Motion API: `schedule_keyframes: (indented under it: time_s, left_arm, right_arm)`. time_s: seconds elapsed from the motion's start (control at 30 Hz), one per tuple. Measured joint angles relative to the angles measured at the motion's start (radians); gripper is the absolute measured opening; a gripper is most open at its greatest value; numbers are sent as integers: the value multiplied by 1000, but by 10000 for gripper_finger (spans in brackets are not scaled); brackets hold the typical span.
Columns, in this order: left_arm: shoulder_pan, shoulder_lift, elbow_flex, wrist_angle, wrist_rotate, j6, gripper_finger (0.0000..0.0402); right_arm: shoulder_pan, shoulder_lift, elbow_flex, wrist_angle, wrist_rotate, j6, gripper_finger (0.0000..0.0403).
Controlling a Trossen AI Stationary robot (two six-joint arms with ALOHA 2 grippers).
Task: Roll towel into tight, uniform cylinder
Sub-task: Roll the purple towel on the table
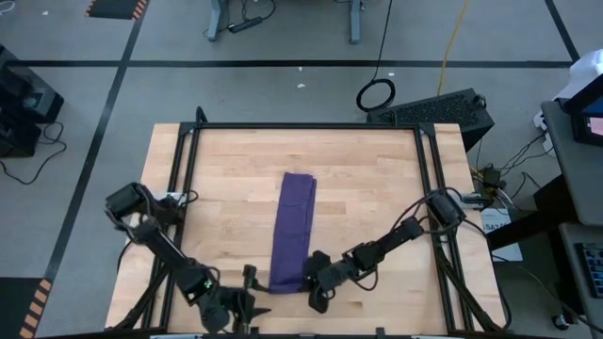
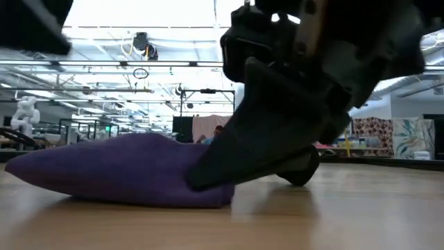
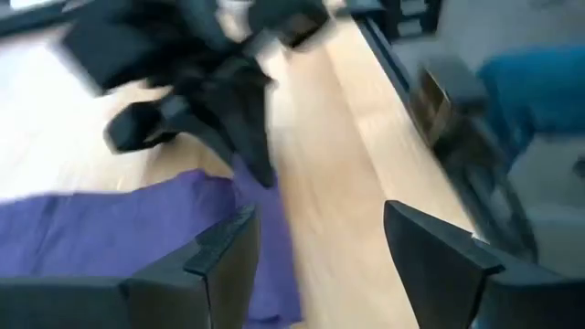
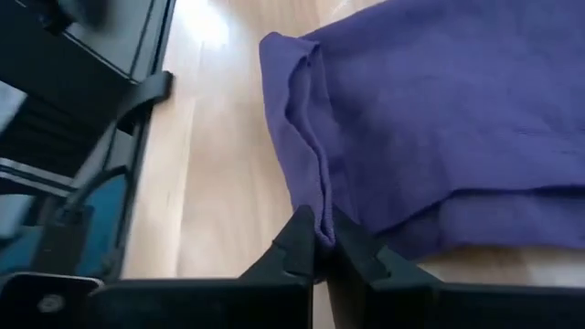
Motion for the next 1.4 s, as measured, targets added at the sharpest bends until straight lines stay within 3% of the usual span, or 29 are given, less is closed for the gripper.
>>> schedule_keyframes:
  time_s: [0.33,0.53,0.63,0.77,1.0,1.1,1.23,1.4]
  left_arm:
    - [11,180,-1,72,-72,246,238]
    - [49,192,0,62,-89,241,238]
    - [80,192,0,44,-31,217,231]
    - [118,189,1,22,75,111,182]
    - [110,191,2,18,125,-7,24]
    - [107,191,2,13,119,-75,15]
    - [108,191,1,12,119,-184,16]
    - [128,167,-1,-2,196,-278,15]
  right_arm:
    - [-55,-1,-1,15,-160,137,3]
    - [-65,-1,-1,21,-213,177,2]
    - [-70,-2,-1,22,-243,187,4]
    - [-75,-2,-1,23,-231,198,13]
    - [-79,-8,-2,11,-217,159,48]
    - [-76,-40,-4,-38,-215,58,70]
    - [-50,-109,-11,-168,-121,-120,97]
    - [65,-154,-9,-165,172,-420,123]
